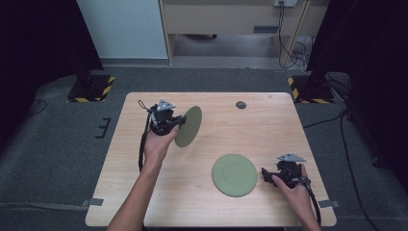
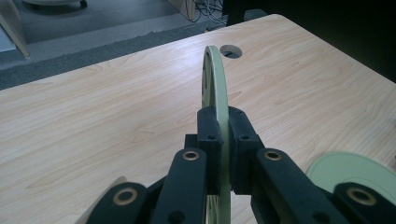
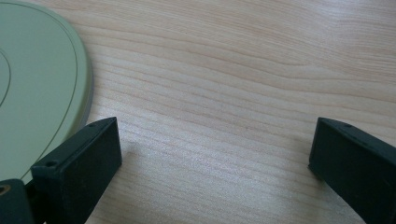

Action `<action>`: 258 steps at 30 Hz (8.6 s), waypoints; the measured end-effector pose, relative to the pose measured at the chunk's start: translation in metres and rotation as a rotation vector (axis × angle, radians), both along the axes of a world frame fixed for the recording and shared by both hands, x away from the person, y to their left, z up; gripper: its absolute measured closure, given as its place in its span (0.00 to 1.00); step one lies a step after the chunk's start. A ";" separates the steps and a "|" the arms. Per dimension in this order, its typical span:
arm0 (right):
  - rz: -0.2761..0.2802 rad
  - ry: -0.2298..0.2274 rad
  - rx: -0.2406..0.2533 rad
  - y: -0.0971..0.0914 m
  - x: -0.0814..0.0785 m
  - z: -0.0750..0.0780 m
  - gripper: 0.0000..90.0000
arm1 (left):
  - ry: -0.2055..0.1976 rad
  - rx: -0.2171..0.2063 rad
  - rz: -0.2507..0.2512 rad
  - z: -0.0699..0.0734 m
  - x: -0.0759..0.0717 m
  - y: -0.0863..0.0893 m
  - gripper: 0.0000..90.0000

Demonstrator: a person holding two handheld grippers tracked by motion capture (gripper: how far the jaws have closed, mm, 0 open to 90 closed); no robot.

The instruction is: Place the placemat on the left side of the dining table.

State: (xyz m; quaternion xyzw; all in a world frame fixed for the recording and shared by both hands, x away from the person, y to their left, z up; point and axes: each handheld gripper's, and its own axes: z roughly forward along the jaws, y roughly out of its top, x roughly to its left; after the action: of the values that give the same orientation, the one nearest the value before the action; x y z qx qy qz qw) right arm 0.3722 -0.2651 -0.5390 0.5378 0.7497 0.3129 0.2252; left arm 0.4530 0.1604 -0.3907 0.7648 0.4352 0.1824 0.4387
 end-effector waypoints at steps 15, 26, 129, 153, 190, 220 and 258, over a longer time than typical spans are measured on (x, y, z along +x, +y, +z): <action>-0.001 0.000 0.001 0.000 0.000 0.000 0.03 | 0.007 -0.018 0.022 -0.006 -0.002 0.016 0.95; -0.002 0.001 0.001 0.000 0.000 0.000 0.03 | 0.020 -0.019 0.036 -0.014 -0.004 0.025 0.95; 0.006 0.001 0.000 0.001 0.001 0.000 0.02 | 0.098 -0.051 0.238 -0.076 -0.022 0.130 0.95; 0.006 0.003 -0.001 0.001 0.001 0.000 0.02 | 0.107 -0.025 0.263 -0.087 -0.025 0.152 0.94; 0.007 0.003 0.001 0.002 0.002 0.000 0.01 | 0.154 0.099 0.272 -0.105 -0.016 0.168 0.88; 0.008 0.003 0.000 0.002 0.002 0.000 0.01 | 0.104 0.230 0.342 -0.103 -0.013 0.169 0.48; 0.012 0.003 -0.001 0.001 0.001 0.000 0.02 | 0.134 0.167 -0.007 -0.098 -0.037 0.056 0.05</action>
State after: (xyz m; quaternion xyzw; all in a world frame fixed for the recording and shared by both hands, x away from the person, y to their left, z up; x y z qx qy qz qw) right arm 0.3736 -0.2638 -0.5392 0.5336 0.7535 0.3132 0.2223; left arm 0.4164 0.2160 -0.4885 0.8108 0.4440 0.1651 0.3439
